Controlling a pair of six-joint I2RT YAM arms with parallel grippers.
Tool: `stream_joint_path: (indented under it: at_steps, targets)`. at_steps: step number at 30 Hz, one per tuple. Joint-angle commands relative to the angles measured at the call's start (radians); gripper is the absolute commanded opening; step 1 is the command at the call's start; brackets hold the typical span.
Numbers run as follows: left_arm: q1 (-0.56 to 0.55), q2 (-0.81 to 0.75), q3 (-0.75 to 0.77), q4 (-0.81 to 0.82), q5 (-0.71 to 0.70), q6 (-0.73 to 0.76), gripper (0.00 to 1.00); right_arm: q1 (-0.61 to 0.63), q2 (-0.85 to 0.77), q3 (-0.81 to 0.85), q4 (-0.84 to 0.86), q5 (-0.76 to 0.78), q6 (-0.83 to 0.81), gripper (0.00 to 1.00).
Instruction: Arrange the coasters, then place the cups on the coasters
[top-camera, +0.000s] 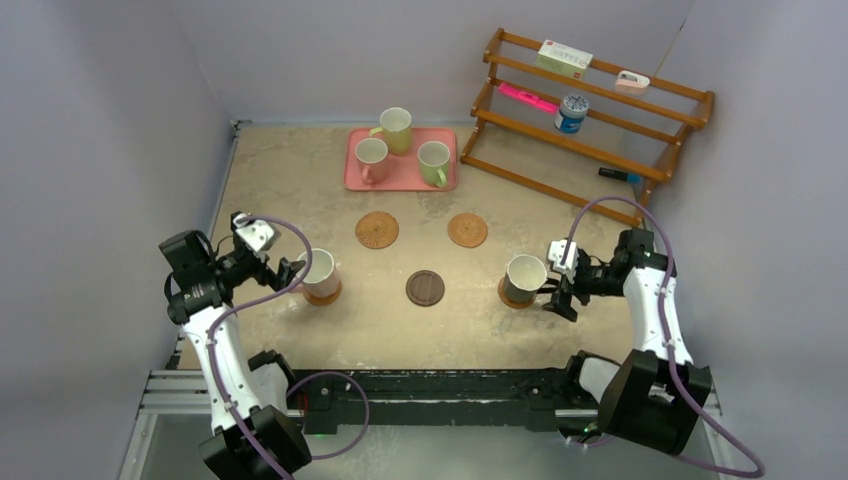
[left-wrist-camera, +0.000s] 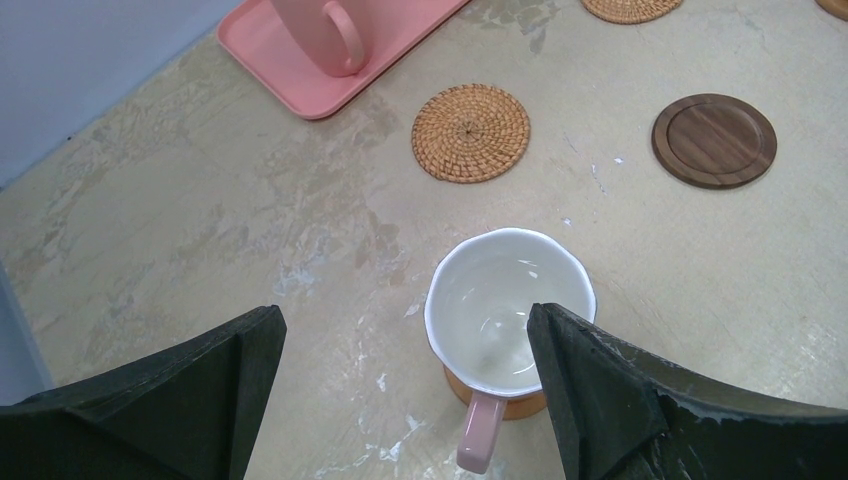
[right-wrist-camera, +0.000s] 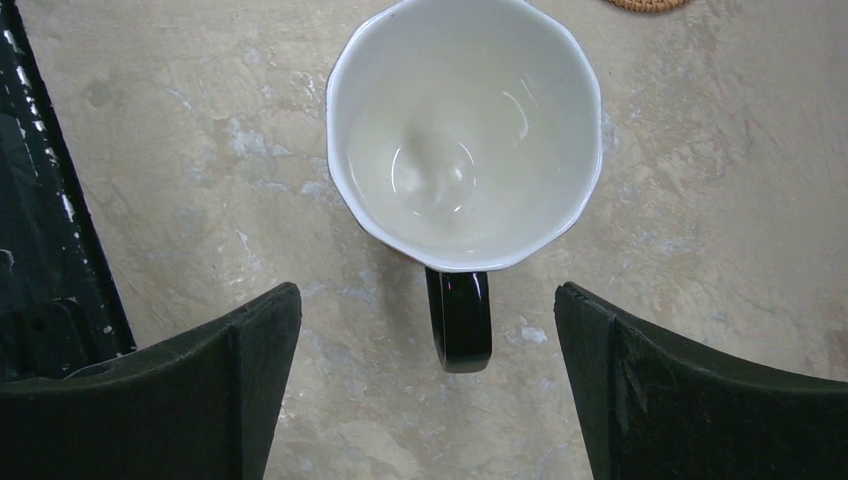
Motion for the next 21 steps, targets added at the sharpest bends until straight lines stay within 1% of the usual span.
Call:
stream_joint_path:
  at_steps: [1,5,8,15,18,21]
  targets:
    - [0.01,0.01,0.037,-0.003,0.042,0.033,1.0,-0.004,-0.03,0.037,-0.064,0.017,0.018,0.98]
    - [0.01,-0.001,0.043,-0.015,0.039,0.029,1.0,-0.005,-0.046,0.055,-0.085,0.029,0.036,0.98]
    - [0.01,-0.023,0.047,-0.017,0.034,0.017,1.0,-0.005,-0.061,0.064,-0.062,0.047,0.092,0.98]
    - [0.01,-0.065,0.063,-0.015,0.011,-0.027,1.0,-0.004,-0.138,0.098,0.05,0.131,0.317,0.98]
    - [0.01,-0.067,0.083,-0.003,-0.013,-0.063,1.0,-0.004,-0.18,0.137,0.07,0.153,0.411,0.98]
    - [0.01,-0.065,0.093,-0.012,-0.008,-0.077,1.0,-0.004,-0.212,0.183,0.1,0.155,0.515,0.98]
